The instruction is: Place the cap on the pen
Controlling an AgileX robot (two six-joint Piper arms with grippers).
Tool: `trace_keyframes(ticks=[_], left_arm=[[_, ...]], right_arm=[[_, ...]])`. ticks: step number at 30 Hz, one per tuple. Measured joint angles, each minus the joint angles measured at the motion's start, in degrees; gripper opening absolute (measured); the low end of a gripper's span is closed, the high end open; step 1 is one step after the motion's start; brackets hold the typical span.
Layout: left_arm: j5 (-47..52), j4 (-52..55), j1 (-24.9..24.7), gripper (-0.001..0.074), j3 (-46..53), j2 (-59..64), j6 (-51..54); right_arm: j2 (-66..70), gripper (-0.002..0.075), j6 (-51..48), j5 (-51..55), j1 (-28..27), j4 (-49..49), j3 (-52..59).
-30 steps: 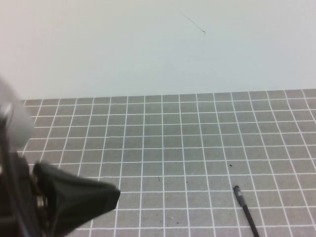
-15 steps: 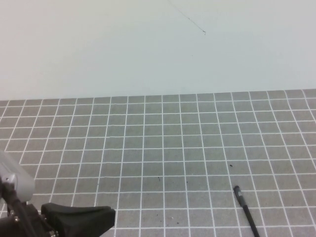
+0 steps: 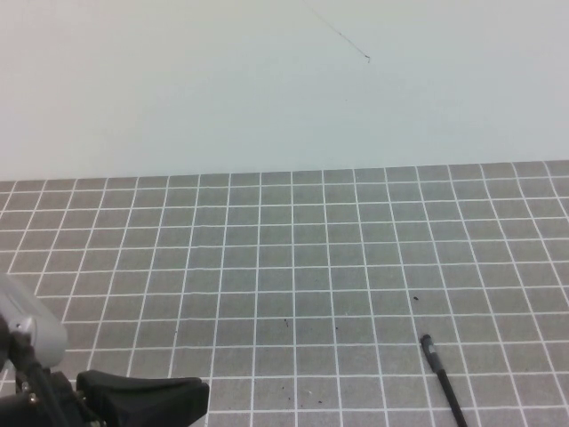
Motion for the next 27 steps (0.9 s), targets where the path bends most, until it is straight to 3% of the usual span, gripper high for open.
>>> trace_keyframes(ticks=[7,12,17,23,27], left_arm=[[-0.11,0.93,0.00,0.0000,0.00,0.00,0.00],[-1.91,11.19,0.00,0.0000,1.06,-2.18,-3.40],[-13.60,24.43,0.93,-0.0001,6.75,-8.30,-18.82],[-31.73,24.76,5.28,0.0000,20.97,-19.62,-24.59],[-35.48,24.88,8.10,-0.0001,27.64,-24.70,-25.93]], right_arm=[[0.00,-0.0001,0.00,0.23,0.00,0.00,0.00],[0.00,-0.0001,0.00,0.23,0.00,0.00,0.00],[0.00,-0.0001,0.00,0.60,0.00,0.00,0.00],[0.00,-0.0001,0.00,0.67,0.00,0.00,0.00],[0.00,-0.0001,0.00,0.67,0.00,0.00,0.00]])
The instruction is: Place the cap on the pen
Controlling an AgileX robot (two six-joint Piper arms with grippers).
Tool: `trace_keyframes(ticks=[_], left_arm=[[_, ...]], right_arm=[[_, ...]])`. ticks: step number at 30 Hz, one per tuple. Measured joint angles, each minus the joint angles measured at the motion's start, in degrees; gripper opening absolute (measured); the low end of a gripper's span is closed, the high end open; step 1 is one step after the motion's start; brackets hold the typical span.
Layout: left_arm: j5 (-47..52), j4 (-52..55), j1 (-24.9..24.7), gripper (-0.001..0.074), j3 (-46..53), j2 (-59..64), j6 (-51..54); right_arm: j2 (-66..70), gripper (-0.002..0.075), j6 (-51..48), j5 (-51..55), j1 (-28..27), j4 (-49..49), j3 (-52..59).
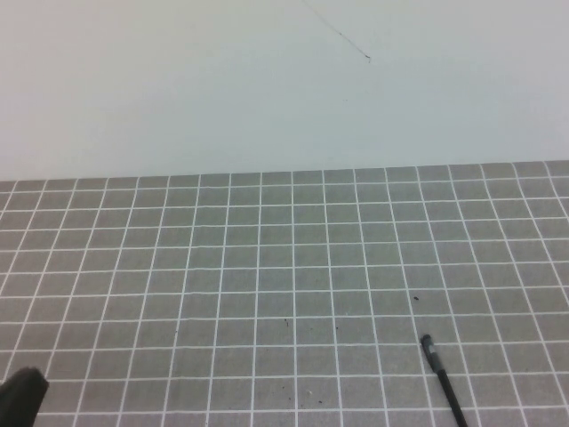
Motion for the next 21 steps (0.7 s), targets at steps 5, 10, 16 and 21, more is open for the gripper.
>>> trace_keyframes(ticks=[5,10,16,21], left_arm=[[-0.16,4.05,5.01,-0.0001,3.30,-3.24,-1.16],[5.16,8.51,10.22,-0.0001,3.30,-6.15,-3.65],[17.53,12.50,10.77,-0.0001,3.30,-11.45,-8.47],[19.33,13.36,10.77,-0.0001,3.30,-11.78,-9.17]], right_arm=[[0.00,-0.0001,0.00,0.05,0.00,-0.03,0.00],[0.00,-0.0001,0.00,0.14,0.00,-0.03,0.00],[0.00,-0.0001,0.00,0.19,0.00,-0.13,0.00],[0.00,-0.0001,0.00,0.30,0.00,-0.13,0.00]])
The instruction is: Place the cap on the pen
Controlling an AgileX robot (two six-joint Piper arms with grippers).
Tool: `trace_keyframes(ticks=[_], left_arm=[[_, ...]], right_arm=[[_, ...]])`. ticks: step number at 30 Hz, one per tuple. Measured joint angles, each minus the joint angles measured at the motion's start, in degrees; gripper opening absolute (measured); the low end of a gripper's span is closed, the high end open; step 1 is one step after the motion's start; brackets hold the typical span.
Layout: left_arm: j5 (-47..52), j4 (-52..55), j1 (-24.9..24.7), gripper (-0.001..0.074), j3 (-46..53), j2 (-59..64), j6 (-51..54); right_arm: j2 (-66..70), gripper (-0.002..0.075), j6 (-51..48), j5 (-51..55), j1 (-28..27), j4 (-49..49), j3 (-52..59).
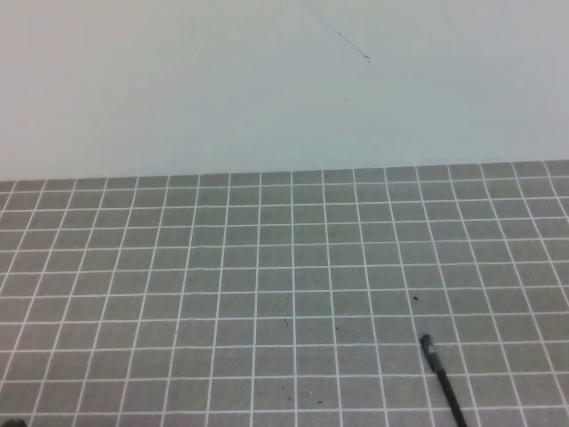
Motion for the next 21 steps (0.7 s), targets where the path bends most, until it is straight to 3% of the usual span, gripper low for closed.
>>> trace_keyframes(ticks=[21], left_arm=[[0.03,0.70,0.00,-0.0001,0.00,0.00,-0.13]], right_arm=[[0.00,-0.0001,0.10,0.11,0.00,0.00,0.00]])
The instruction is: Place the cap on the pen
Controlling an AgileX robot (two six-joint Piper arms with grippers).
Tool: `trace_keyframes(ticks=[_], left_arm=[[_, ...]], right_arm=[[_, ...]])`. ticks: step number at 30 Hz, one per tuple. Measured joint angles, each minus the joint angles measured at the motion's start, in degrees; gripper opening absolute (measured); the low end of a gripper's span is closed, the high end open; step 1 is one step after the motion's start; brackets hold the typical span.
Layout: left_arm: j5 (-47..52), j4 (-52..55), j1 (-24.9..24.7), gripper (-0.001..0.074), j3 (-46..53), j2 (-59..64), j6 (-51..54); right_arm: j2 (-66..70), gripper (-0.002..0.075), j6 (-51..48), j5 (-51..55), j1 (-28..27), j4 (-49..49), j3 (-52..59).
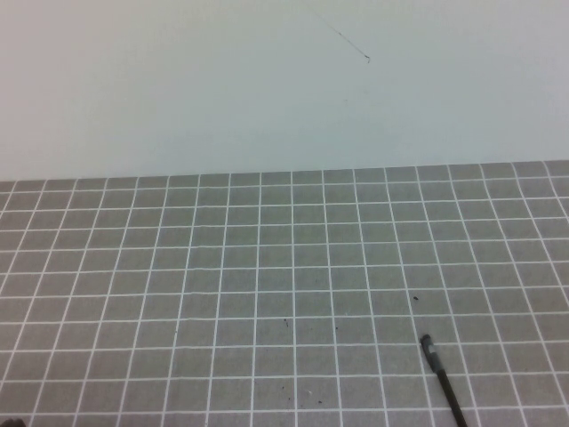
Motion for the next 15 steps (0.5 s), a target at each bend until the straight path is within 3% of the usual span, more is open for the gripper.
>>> trace_keyframes(ticks=[10,15], left_arm=[[0.00,0.00,0.00,-0.0001,0.00,0.00,0.00],[0.00,0.00,0.00,-0.0001,0.00,0.00,0.00]], right_arm=[[-0.26,-0.0001,0.00,0.00,-0.51,0.00,0.00],[-0.68,-0.0001,0.00,-0.47,-8.59,0.00,0.00]])
